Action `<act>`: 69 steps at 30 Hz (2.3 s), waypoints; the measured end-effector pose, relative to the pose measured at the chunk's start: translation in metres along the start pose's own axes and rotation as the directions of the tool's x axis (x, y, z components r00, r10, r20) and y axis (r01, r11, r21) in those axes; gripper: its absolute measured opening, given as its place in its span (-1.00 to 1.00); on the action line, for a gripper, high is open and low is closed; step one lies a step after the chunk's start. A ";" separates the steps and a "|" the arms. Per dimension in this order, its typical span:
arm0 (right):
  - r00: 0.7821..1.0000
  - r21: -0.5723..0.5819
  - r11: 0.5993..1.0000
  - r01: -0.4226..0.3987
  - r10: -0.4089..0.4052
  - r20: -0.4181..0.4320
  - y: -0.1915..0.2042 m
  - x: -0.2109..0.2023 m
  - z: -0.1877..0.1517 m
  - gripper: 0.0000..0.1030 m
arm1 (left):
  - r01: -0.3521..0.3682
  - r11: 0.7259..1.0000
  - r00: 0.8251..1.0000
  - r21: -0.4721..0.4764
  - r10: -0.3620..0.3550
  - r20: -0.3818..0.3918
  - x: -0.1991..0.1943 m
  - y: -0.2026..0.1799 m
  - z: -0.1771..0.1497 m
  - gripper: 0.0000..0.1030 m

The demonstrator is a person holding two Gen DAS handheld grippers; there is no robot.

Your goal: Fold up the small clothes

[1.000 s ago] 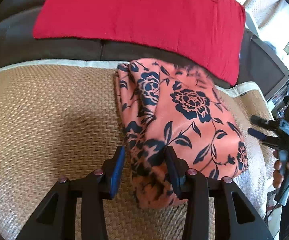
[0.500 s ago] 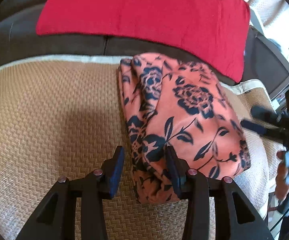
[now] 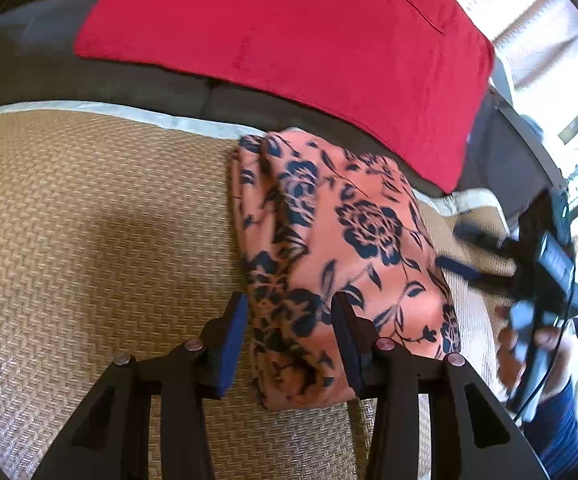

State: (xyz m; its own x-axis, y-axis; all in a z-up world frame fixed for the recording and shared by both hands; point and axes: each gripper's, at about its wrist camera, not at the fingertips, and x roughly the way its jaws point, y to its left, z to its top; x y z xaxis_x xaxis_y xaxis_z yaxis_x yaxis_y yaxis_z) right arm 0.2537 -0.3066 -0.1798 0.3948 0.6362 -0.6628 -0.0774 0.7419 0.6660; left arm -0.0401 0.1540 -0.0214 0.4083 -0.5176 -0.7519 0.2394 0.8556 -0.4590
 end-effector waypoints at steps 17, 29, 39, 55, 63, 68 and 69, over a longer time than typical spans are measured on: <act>0.997 0.017 0.998 0.067 -0.066 -0.034 -0.015 0.029 0.036 0.98 | -0.126 0.988 0.992 0.094 0.128 -0.013 -0.002 -0.020 -0.024 -0.23; 0.990 -0.105 0.985 0.140 -0.141 -0.004 -0.008 -0.014 -0.043 0.98 | -0.329 0.940 0.941 0.092 0.318 0.111 -0.053 -0.041 -0.031 0.12; 0.963 -0.007 0.963 0.269 -0.269 0.008 -0.028 -0.029 -0.052 0.99 | -0.373 0.923 0.920 0.092 0.355 0.167 -0.075 -0.056 -0.040 0.26; 0.966 -0.110 0.961 0.255 -0.257 0.000 -0.001 -0.022 -0.065 0.99 | -0.407 0.911 0.904 0.072 0.389 0.178 -0.081 -0.067 -0.051 0.45; 0.988 -0.085 0.986 0.142 -0.135 0.078 0.014 -0.050 -0.057 0.99 | -0.416 0.909 0.900 0.033 0.407 0.155 -0.070 -0.051 -0.049 0.48; 0.996 -0.080 0.993 0.092 -0.091 0.015 0.007 -0.016 -0.028 0.99 | -0.427 0.903 0.896 0.040 0.417 0.154 -0.065 -0.052 -0.046 0.48; 0.993 -0.054 0.992 0.117 -0.119 -0.023 -0.003 -0.004 -0.025 0.99 | -0.429 0.902 0.896 0.043 0.419 0.151 -0.064 -0.051 -0.045 0.48</act>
State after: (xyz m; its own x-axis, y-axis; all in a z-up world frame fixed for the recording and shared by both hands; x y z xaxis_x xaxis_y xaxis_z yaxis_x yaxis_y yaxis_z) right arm 0.2293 -0.3057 -0.1880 0.3798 0.5484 -0.7450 -0.0798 0.8217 0.5642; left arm -0.1178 0.1428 0.0290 0.5987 -0.1043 -0.7941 0.0786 0.9944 -0.0713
